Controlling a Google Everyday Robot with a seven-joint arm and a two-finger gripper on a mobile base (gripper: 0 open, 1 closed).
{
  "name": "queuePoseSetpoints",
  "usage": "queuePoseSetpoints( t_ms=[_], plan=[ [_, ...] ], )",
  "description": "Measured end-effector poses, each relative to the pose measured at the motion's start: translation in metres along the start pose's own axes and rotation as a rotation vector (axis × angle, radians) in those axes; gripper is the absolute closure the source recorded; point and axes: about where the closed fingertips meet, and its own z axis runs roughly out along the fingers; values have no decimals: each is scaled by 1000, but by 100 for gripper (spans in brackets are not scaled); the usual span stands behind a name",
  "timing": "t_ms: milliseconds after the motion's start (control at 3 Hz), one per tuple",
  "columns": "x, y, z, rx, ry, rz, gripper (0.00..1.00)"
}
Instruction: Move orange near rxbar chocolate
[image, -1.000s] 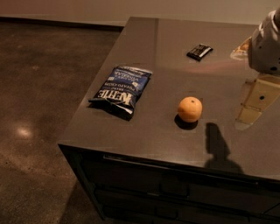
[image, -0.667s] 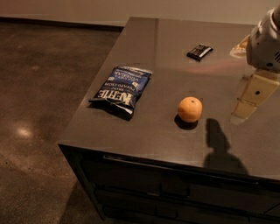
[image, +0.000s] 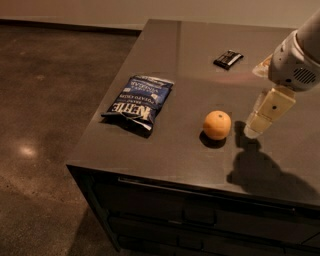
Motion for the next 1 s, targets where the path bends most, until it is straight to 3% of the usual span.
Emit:
queuePoseSetpoints(
  t_ms=[333,1000],
  plan=[
    [-2,5,24,-49,-22,-3,0],
    [-7,14,63,-89,-36,-47,0]
  ],
)
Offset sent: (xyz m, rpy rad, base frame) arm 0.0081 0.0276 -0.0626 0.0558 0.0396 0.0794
